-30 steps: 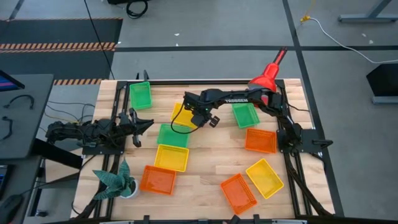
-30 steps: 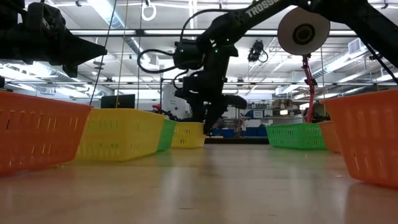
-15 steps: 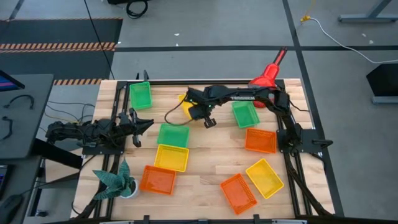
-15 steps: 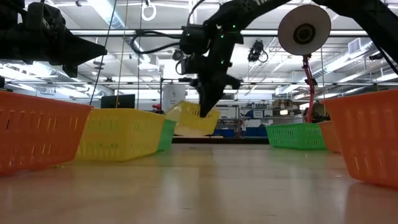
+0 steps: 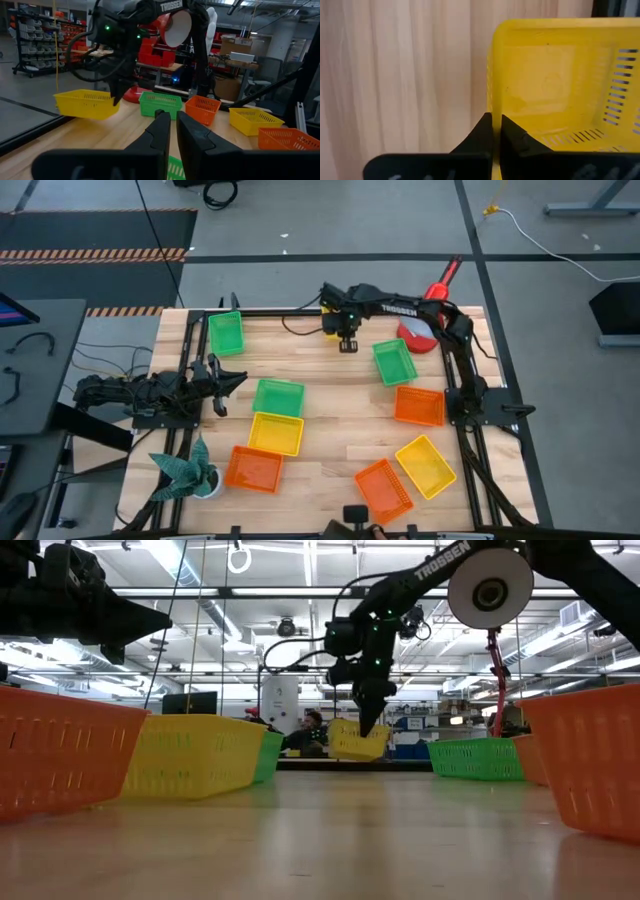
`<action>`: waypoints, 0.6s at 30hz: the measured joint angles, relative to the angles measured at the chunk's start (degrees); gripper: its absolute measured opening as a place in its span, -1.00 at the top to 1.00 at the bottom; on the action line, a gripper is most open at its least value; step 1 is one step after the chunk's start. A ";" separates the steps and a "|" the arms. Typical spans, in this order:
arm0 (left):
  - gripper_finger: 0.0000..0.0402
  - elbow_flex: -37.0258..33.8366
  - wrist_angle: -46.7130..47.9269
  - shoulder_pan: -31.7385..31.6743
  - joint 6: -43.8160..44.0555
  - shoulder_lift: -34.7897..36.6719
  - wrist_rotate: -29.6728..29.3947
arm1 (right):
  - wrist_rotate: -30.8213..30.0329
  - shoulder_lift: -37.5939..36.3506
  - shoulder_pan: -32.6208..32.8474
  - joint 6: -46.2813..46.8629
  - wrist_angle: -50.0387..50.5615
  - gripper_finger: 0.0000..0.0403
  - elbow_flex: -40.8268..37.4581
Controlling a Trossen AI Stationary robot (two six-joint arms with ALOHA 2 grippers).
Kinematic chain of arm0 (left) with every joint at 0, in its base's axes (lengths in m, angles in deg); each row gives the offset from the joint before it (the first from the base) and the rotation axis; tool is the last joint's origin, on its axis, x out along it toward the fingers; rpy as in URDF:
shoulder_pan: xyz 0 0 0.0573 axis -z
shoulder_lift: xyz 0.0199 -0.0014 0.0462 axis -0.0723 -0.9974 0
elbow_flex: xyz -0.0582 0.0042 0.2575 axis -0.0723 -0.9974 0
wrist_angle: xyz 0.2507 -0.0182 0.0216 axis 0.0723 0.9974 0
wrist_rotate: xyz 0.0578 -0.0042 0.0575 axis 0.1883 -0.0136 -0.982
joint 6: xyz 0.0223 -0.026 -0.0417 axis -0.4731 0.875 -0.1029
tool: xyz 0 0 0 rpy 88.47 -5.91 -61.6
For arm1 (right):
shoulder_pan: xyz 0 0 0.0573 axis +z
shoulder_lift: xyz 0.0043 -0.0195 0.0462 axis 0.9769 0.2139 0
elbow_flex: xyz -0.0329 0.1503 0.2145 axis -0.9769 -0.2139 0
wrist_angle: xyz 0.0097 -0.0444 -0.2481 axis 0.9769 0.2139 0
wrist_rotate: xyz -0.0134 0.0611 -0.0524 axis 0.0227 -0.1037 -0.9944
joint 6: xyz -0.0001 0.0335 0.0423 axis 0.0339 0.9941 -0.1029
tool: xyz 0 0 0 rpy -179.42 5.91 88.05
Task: Stack baskets by color
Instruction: Move the yellow bin to the top center of the table
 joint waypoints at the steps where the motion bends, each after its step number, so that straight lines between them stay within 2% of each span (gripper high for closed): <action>1: 0.81 0.00 0.00 0.01 -0.04 -0.01 0.01 | 0.06 0.00 -0.17 -0.04 -0.36 0.96 -0.67; 6: 0.84 -0.01 0.00 0.01 -0.09 -0.02 -0.01 | 0.17 0.00 0.25 -0.54 -1.61 0.96 -4.84; 9: 0.85 0.01 0.00 0.00 -0.09 -0.02 -0.01 | -2.85 0.02 0.60 -0.22 -2.85 0.96 -7.45; 14: 0.83 0.01 0.00 0.01 -0.09 -0.02 -0.01 | -3.13 -0.07 0.57 0.25 -3.48 0.89 -8.90; 18: 0.81 -0.01 0.00 -0.01 0.04 0.00 0.01 | -1.98 -0.04 0.77 4.06 -2.84 0.88 -8.46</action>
